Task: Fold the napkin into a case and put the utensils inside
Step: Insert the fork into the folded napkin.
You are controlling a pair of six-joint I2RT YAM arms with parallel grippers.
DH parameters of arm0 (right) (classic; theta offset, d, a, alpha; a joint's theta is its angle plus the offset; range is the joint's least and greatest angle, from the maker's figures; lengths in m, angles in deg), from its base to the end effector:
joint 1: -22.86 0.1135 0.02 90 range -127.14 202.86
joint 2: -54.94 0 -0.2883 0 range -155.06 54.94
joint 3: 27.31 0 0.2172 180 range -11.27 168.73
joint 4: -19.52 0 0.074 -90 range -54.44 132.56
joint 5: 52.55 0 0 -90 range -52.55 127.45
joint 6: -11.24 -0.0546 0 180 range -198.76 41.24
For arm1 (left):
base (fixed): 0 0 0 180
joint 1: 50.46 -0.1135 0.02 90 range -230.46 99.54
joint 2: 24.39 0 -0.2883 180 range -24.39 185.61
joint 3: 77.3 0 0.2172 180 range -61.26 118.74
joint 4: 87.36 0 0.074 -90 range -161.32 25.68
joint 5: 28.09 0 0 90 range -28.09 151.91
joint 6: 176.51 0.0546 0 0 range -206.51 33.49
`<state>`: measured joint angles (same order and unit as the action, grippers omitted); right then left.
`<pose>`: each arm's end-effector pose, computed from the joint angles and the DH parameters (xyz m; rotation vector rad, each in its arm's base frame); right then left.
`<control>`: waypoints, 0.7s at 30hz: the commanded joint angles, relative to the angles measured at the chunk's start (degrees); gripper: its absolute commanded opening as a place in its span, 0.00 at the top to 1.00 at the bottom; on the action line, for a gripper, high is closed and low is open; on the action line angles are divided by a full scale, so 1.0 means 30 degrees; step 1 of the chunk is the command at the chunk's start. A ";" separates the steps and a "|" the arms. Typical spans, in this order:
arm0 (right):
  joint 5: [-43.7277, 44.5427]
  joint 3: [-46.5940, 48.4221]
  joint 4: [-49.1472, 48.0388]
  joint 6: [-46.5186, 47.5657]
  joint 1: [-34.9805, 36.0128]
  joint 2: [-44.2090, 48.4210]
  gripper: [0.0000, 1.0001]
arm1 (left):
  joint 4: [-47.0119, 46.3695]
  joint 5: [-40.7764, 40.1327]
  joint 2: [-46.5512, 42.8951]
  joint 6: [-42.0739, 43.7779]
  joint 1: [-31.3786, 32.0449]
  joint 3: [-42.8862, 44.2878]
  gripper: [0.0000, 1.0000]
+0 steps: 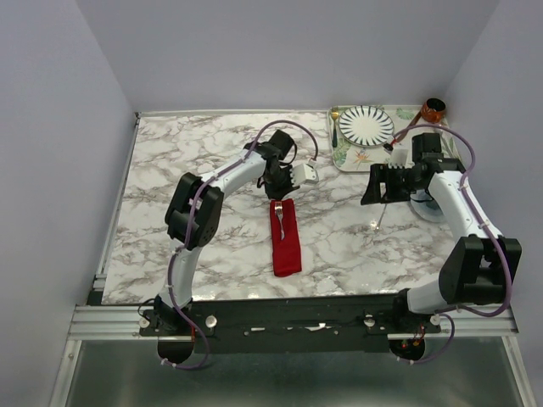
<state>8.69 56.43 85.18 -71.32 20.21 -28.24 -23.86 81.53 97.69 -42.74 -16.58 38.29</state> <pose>0.2552 0.0145 0.2913 -0.2560 2.5948 0.6143 0.3483 -0.2560 0.2154 1.7794 2.0782 -0.4295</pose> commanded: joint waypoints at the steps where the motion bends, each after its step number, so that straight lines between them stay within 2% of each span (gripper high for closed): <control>1: -0.0612 0.0108 0.0655 -0.0020 -0.0111 0.0391 0.18 | 0.0438 -0.0358 0.0439 0.0469 0.0305 0.0626 0.79; 21: -0.0699 0.0606 0.0831 0.0126 -0.0257 -0.0194 0.16 | 0.0556 0.0375 -0.0293 0.0587 0.0744 -0.1013 0.79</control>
<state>7.95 56.52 86.30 -71.26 19.84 -28.31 -23.20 81.42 98.41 -41.67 -15.13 37.15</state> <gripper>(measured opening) 0.834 0.207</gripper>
